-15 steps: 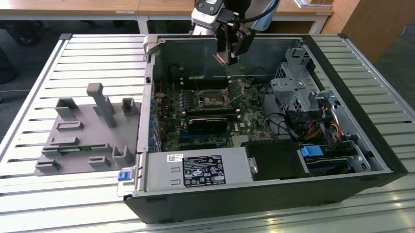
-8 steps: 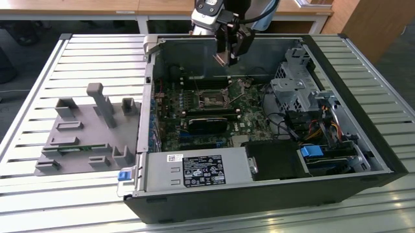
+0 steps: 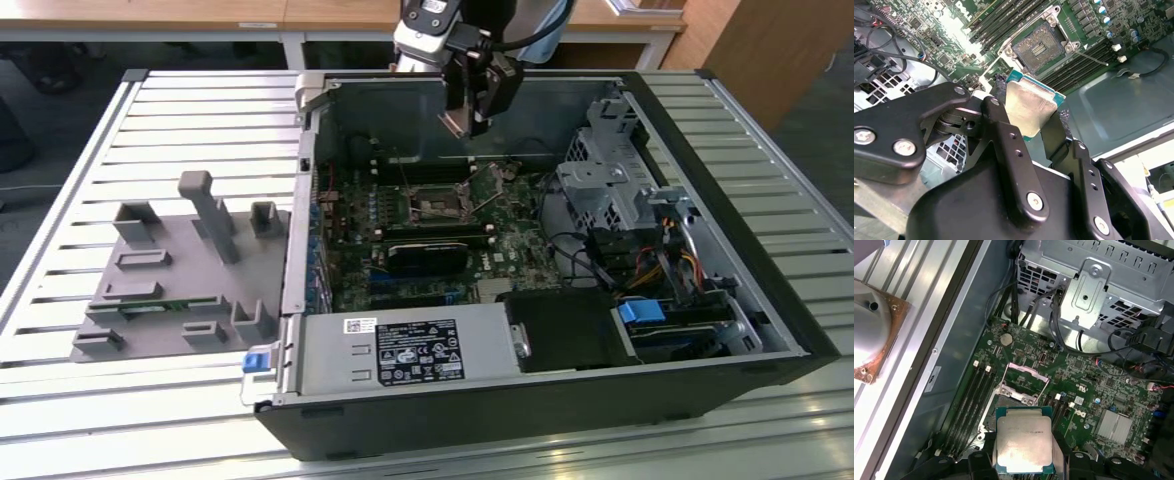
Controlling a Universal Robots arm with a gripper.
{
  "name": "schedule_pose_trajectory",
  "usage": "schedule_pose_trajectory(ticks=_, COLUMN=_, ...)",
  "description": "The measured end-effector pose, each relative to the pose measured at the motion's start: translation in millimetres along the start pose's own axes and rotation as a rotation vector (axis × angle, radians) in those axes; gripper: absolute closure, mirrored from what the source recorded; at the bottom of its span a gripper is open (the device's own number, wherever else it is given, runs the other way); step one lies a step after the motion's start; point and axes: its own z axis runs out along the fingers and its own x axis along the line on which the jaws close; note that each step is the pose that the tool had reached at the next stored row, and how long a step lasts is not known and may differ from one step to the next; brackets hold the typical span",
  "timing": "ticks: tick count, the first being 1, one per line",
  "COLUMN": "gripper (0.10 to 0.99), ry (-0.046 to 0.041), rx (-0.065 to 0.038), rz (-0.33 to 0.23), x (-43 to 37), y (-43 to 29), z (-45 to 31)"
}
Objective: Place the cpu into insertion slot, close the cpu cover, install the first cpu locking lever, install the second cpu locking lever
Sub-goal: 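Place the cpu into insertion slot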
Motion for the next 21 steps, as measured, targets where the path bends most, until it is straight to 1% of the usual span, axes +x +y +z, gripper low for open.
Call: schedule_pose_trajectory(ticks=21, gripper=0.557, ry=0.0008, rx=0.002, rz=0.0, x=-0.1, y=-0.4, z=4.7)
